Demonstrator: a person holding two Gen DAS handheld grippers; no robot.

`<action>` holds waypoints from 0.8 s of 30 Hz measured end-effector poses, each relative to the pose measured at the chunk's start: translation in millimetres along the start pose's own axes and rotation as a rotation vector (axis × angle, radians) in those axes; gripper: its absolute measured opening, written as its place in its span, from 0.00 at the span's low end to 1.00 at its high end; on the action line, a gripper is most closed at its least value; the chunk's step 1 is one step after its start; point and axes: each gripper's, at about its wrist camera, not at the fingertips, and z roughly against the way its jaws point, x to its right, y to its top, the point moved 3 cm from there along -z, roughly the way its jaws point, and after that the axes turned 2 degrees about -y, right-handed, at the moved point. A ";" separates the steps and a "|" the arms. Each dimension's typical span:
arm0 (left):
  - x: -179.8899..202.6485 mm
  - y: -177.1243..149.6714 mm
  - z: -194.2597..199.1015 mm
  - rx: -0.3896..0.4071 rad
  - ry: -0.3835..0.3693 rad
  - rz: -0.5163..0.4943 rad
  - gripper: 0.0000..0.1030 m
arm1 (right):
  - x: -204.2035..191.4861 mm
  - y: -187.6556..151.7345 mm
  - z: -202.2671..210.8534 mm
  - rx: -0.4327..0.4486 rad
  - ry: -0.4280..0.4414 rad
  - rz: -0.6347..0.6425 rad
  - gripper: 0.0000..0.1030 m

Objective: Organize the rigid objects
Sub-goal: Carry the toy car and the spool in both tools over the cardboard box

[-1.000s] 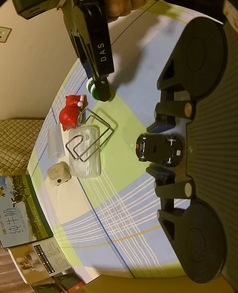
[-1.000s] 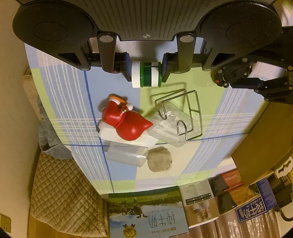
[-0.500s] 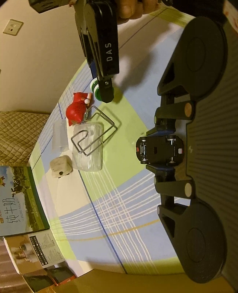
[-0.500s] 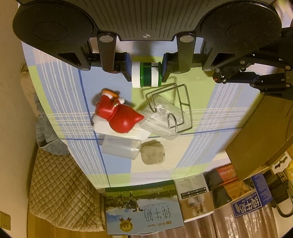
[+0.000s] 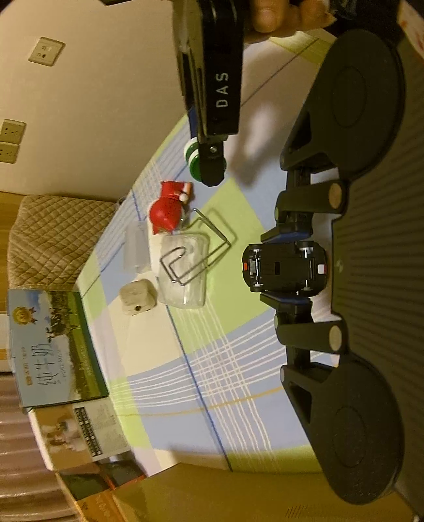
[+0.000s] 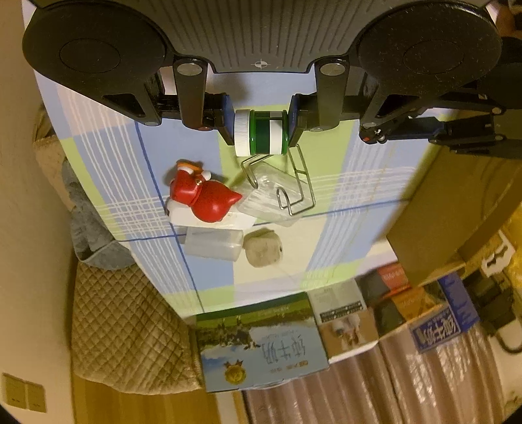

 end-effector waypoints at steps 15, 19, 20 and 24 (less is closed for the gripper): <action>-0.1 6.8 75.4 0.088 0.049 0.046 0.25 | -40.3 -8.0 52.9 0.073 0.055 0.008 0.28; -7.1 7.4 97.4 0.119 0.048 0.060 0.25 | -60.9 -5.6 70.5 0.100 0.075 0.071 0.28; -9.8 7.8 103.2 0.124 0.049 0.065 0.25 | -66.1 -3.2 75.5 0.107 0.085 0.084 0.28; -20.7 10.8 125.1 0.136 0.087 0.054 0.25 | -86.9 7.3 85.5 0.121 0.122 0.136 0.28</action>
